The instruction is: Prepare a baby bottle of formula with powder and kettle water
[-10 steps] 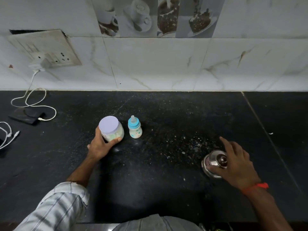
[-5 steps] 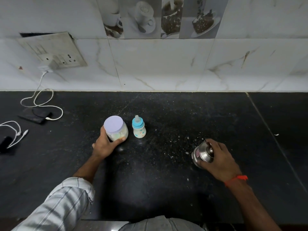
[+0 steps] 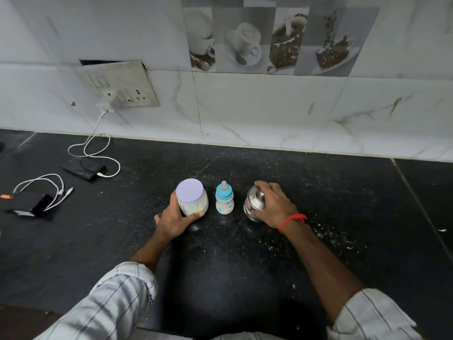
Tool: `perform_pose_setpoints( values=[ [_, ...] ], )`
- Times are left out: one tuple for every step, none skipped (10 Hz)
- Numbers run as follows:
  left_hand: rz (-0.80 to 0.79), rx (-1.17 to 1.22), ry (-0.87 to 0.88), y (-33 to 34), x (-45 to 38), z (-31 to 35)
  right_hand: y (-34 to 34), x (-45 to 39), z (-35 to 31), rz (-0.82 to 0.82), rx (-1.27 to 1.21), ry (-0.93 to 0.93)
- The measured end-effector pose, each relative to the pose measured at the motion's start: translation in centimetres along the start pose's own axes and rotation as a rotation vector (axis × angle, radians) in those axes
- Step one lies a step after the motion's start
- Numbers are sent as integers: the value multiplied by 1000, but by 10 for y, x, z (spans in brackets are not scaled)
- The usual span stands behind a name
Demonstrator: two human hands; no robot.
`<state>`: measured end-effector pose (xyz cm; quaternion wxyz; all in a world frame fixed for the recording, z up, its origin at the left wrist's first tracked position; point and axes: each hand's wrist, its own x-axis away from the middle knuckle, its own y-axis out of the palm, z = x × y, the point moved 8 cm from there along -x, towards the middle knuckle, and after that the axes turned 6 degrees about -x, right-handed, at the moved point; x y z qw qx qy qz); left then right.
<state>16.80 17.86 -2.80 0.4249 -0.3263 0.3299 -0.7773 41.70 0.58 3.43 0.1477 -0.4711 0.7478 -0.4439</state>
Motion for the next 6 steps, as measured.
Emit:
perform_pose_setpoints(
  values=[
    [-22, -18, 2, 1, -5, -3, 7, -14, 1, -9, 4, -8],
    [-44, -36, 16, 1, -9, -3, 12, -20, 3, -22, 1, -15],
    [-46, -19, 25, 1, -12, -2, 14, -24, 6, 0, -39, -38],
    [-39, -21, 23, 2, -11, -2, 15, -25, 7, 6, -52, -52],
    [-27, -8, 38, 3, -12, -3, 17, -27, 11, -10, -69, -57],
    [-16, 29, 53, 4, -14, -3, 20, -29, 14, -41, -41, -60]
  ],
)
